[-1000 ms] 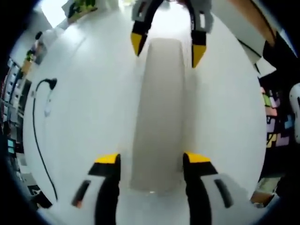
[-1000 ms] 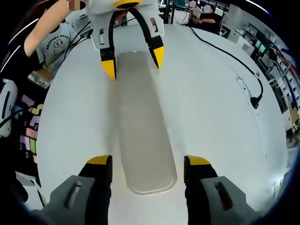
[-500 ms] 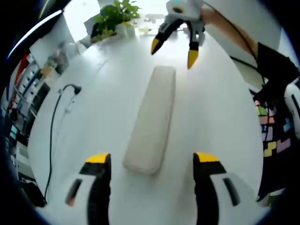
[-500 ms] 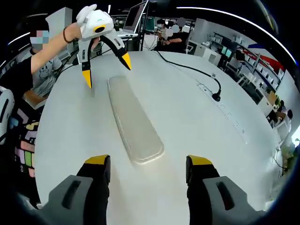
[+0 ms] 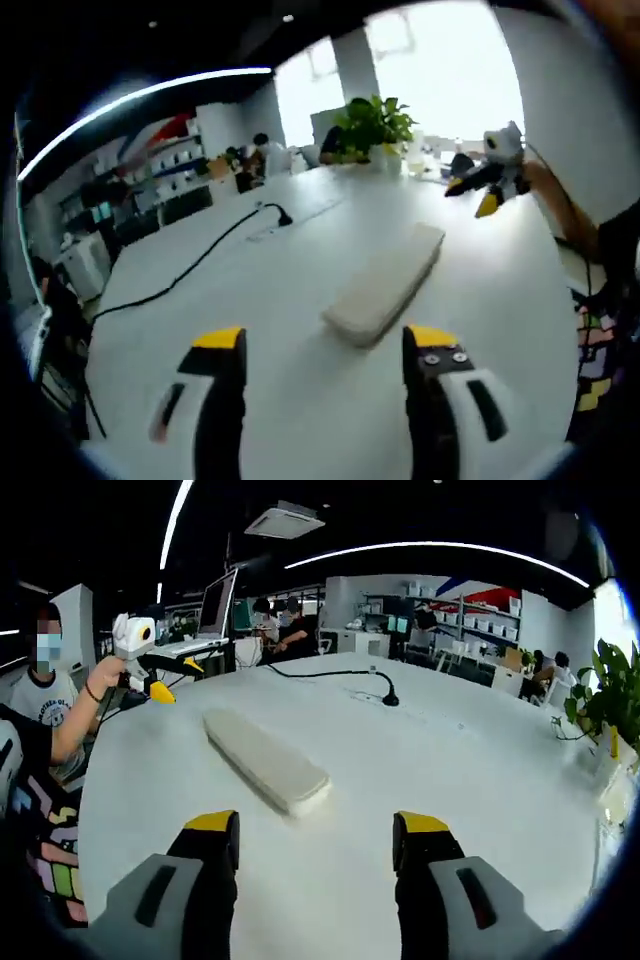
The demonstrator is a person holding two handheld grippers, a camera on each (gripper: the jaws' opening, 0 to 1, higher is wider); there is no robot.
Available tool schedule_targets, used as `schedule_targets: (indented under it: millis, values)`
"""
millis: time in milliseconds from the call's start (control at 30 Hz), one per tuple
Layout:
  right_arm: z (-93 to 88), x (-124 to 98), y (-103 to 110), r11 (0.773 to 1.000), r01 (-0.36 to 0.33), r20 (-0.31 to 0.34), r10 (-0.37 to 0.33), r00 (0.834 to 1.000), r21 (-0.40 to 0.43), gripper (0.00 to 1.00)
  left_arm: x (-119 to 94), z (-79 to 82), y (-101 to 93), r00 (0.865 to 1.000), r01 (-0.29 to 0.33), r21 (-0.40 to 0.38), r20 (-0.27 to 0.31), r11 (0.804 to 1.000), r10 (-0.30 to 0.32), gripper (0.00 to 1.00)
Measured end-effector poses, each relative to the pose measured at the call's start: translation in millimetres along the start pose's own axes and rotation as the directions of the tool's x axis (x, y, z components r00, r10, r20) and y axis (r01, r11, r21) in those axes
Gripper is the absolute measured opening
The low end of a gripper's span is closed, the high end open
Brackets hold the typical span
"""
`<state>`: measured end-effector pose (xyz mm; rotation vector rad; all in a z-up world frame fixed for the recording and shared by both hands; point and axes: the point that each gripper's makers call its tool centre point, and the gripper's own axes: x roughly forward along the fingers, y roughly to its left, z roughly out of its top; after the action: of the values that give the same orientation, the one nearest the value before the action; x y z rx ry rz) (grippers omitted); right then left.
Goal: Arrange the utensils inside the cutlery case until each visible utensil rests in its matching compartment.
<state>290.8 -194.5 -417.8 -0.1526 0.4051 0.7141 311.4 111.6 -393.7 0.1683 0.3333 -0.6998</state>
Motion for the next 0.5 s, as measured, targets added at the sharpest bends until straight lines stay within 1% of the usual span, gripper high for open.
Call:
schedule_targets:
  millis: [33,67,100,167,200,233,267,300,333,367,400,433,467,500]
  values:
    - [-2.3,0.0,1.2,1.0,0.016,0.0,-0.016,1.0,-0.004,0.64,-2.5,-0.8,0.3,1.0,-0.023,-0.031,0.019,0.999,0.023,0.64]
    - [-2.9,-0.9,1.4,0.999,0.047,0.012,-0.047,0.999,0.004,0.64,-3.1,0.7,1.6,0.998,-0.05,-0.042,0.038,0.998,0.052,0.63]
    - [-2.2,-2.3,-0.5,0.997,0.075,0.027,-0.075,0.997,0.008,0.64,-4.7,1.6,1.1,0.997,-0.062,-0.042,0.05,0.997,0.064,0.63]
    - [0.0,-5.3,-0.3,0.992,0.122,0.063,-0.124,0.99,0.029,0.64,-7.8,9.9,0.1,0.988,-0.098,-0.078,0.109,0.992,0.106,0.63]
    - [1.3,-6.3,0.5,0.988,0.146,0.084,-0.15,0.985,0.048,0.64,-9.8,14.8,1.4,0.98,-0.124,-0.099,0.141,0.987,0.137,0.63]
    - [1.8,-6.4,2.0,0.987,0.151,0.09,-0.156,0.984,0.05,0.64,-12.6,18.1,3.1,0.969,-0.155,-0.134,0.175,0.979,0.177,0.65]
    - [2.2,-6.7,5.0,0.986,0.157,0.098,-0.162,0.982,0.061,0.64,-15.7,20.9,6.0,0.952,-0.188,-0.182,0.208,0.965,0.224,0.66]
    - [3.8,-7.5,7.0,0.984,0.162,0.106,-0.169,0.98,0.07,0.64,-17.2,20.2,5.7,0.945,-0.205,-0.183,0.217,0.961,0.243,0.66]
    - [5.8,-8.2,8.7,0.983,0.168,0.117,-0.176,0.978,0.071,0.63,-18.4,17.3,2.4,0.948,-0.202,-0.173,0.211,0.964,0.236,0.65]
    - [9.2,-10.7,7.6,0.978,0.192,0.134,-0.202,0.97,0.08,0.63,-22.5,14.7,2.0,0.945,-0.219,-0.179,0.207,0.959,0.254,0.65]
    - [9.9,-12.4,6.2,0.974,0.212,0.134,-0.221,0.966,0.079,0.62,-27.1,14.6,0.7,0.94,-0.226,-0.172,0.218,0.959,0.261,0.65]
    - [10.2,-15.6,4.6,0.971,0.232,0.132,-0.239,0.962,0.065,0.62,-32.1,16.8,-0.5,0.934,-0.227,-0.16,0.243,0.961,0.261,0.65]
    - [11.4,-19.3,2.4,0.966,0.252,0.136,-0.257,0.957,0.057,0.62,-36.4,18.0,0.3,0.933,-0.231,-0.169,0.242,0.958,0.267,0.65]
    - [13.4,-25.4,-0.6,0.959,0.273,0.146,-0.281,0.949,0.069,0.62,-40.4,20.6,-1.1,0.936,-0.222,-0.165,0.238,0.961,0.257,0.65]
